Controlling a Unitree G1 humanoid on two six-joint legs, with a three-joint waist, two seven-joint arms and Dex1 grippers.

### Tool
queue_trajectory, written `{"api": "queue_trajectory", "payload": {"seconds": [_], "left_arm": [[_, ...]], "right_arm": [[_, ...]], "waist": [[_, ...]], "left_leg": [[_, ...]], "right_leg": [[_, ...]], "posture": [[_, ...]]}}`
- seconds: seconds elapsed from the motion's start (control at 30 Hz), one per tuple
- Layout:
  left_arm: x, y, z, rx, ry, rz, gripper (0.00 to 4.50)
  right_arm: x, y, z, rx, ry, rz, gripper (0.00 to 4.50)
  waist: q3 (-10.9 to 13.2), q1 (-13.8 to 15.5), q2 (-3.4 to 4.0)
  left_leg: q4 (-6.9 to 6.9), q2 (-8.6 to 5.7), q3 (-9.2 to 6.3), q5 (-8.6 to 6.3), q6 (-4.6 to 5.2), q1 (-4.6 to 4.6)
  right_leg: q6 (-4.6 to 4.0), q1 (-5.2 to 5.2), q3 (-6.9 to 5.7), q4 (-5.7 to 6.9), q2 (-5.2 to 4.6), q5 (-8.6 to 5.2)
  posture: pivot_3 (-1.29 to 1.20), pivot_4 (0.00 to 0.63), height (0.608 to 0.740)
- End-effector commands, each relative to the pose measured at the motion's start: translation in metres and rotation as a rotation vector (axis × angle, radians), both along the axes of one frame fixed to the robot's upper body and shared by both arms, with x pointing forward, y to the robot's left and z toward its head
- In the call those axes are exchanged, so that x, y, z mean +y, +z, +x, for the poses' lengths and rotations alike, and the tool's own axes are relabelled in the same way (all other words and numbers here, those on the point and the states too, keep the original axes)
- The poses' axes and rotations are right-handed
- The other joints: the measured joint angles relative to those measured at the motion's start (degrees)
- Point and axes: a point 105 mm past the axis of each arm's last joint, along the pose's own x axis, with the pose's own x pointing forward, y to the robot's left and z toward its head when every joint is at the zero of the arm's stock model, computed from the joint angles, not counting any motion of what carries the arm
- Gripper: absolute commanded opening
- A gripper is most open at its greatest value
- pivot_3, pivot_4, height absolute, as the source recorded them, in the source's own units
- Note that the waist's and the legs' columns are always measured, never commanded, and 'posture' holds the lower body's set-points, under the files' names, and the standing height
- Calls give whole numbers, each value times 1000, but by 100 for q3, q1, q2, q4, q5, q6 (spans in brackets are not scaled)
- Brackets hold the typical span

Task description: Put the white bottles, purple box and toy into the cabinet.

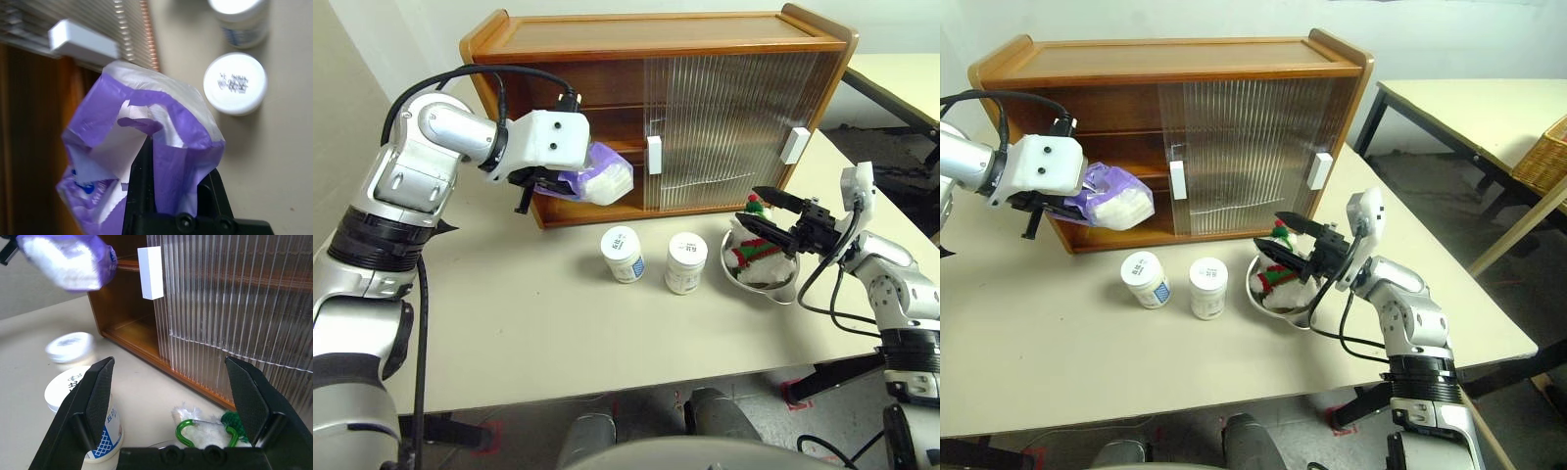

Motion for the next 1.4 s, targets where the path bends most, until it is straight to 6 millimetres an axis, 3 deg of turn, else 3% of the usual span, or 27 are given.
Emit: {"api": "queue_trajectory", "payload": {"seconds": [0.03,0.27,0.33,0.53,0.67,1.0,1.27,1.4], "left_arm": [[2,18,15,-85,101,-77,277],[-10,49,34,-212,220,-227,272],[-9,48,37,-228,233,-217,269],[-8,40,47,-250,246,-163,268],[-18,40,45,-256,189,-125,268],[-40,62,43,-302,99,-114,268],[-25,63,45,-304,124,-18,267],[-13,43,51,-276,152,16,267]], "right_arm": [[6,-1,1,3,15,-9,4500],[6,0,2,3,16,-10,4500],[6,0,2,4,16,-10,4500],[7,-1,2,4,17,-9,4500],[8,-1,2,3,14,-5,4500],[9,-3,2,5,4,2,4500],[11,-3,5,-2,7,9,4500],[11,-4,5,-3,8,11,4500]], "waist": [[0,3,0],[2,19,-3],[2,19,-3],[2,22,-3],[3,20,-4],[8,23,-12],[8,20,-12],[8,21,-11]], "left_leg": [[5,0,0,0,1,0],[42,-2,0,3,5,1],[43,-2,0,3,5,2],[41,-2,0,2,5,6],[42,-2,0,2,5,9],[44,-3,0,1,6,2],[39,-3,0,-9,19,0],[39,-3,0,-11,19,-3]], "right_leg": [[4,2,0,0,0,2],[28,22,0,0,0,4],[60,24,0,0,0,-14],[42,26,2,1,0,0],[45,29,3,0,0,0],[65,29,3,-1,0,-10],[74,27,5,-2,0,-15],[74,25,6,-11,0,-15]], "posture": [[-161,0,740],[-160,0,740],[-160,0,740],[-161,0,740],[-170,0,740],[-172,0,740],[-170,0,740],[-167,0,740]]}}
